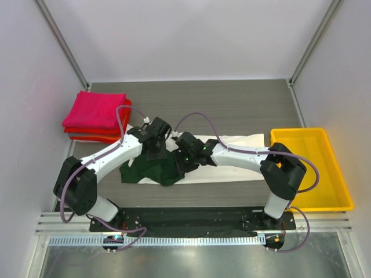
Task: Fold and stack the t-shirts
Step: Fold the tshirt
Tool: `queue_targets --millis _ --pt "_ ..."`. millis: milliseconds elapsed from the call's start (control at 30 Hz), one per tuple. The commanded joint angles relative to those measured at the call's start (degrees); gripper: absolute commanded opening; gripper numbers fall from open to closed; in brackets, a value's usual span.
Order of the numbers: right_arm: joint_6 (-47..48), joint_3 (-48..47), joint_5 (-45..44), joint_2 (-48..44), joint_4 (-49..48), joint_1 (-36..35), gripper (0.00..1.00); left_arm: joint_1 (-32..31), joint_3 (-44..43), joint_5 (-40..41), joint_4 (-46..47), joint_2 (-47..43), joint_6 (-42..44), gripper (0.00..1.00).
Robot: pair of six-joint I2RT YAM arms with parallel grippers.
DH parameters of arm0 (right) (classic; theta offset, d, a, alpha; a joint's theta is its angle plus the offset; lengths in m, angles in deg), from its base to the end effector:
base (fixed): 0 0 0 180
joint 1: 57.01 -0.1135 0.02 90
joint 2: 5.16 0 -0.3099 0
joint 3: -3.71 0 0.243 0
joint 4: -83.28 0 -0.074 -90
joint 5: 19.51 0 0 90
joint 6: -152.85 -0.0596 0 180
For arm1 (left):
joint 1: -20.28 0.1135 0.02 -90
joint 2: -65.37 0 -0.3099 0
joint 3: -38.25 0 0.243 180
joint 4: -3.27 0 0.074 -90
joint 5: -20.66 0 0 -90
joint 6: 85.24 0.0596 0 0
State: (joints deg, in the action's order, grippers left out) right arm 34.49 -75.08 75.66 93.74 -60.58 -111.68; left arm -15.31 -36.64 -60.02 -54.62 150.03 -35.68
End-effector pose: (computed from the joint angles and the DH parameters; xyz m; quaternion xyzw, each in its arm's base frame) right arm 0.2097 0.3051 0.2252 -0.2303 0.9279 0.2245 0.1885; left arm 0.2342 -0.1558 0.2580 -0.0571 0.9763 -0.0561 0.2012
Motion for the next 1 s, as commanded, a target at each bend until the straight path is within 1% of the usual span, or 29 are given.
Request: queue_targets --millis 0,67,100,167,200,267,300,367,400,467,500,600,767,967 --pt "-0.73 0.41 -1.83 -0.72 -1.28 -0.34 0.39 -1.58 -1.80 2.01 -1.31 0.94 0.02 0.37" --pt "-0.99 1.20 -1.92 -1.15 -1.81 -0.34 0.36 -2.20 -1.80 2.37 -1.58 1.12 0.02 0.37" --pt "-1.17 1.38 -1.92 -1.51 -1.89 -0.34 0.31 -2.20 -1.63 2.37 -1.67 1.29 0.02 0.36" --pt "-1.35 1.91 -1.48 -1.60 -2.24 -0.34 0.26 -2.29 -1.10 2.28 -1.84 1.56 0.02 0.35" --pt "-1.43 2.00 -1.48 -1.68 -2.33 -0.26 0.19 -2.37 -0.75 2.63 -2.37 1.64 0.02 0.33" --pt "-1.70 2.26 -1.48 -1.68 -2.42 -0.34 0.14 -2.37 -0.40 3.59 -3.07 1.12 -0.16 0.30" --pt "-1.79 2.35 -1.56 -1.68 -2.51 -0.34 0.10 -2.37 0.04 4.12 -3.34 0.77 -0.25 0.26" --pt "-2.05 2.87 -1.65 -2.12 -2.60 -0.26 0.08 -2.37 0.83 5.79 -4.04 -0.89 -0.42 0.22" --pt "-2.05 3.05 -1.74 -2.39 -2.60 -0.26 0.08 -2.37 1.18 6.23 -4.13 -1.51 -0.77 0.16" --pt "-2.31 3.75 -1.92 -3.35 -2.77 -0.34 0.08 -2.37 1.80 7.11 -4.83 -2.39 -1.39 0.11" --pt "-2.40 4.02 -1.74 -3.70 -2.95 -0.34 0.08 -2.37 2.67 7.20 -5.01 -3.27 -1.82 0.06" --pt "-2.49 5.42 -1.22 -5.20 -3.21 -0.34 0.08 -2.37 4.43 7.82 -5.80 -4.85 -2.71 0.01" --pt "-2.67 7.27 -0.95 -6.87 -4.09 -0.43 0.08 -2.37 6.19 8.61 -7.90 -7.32 -5.08 0.00" --pt "-2.40 6.49 -0.60 -6.78 -4.62 -0.34 0.08 -1.76 7.86 10.10 -10.81 -10.13 -6.92 0.00"
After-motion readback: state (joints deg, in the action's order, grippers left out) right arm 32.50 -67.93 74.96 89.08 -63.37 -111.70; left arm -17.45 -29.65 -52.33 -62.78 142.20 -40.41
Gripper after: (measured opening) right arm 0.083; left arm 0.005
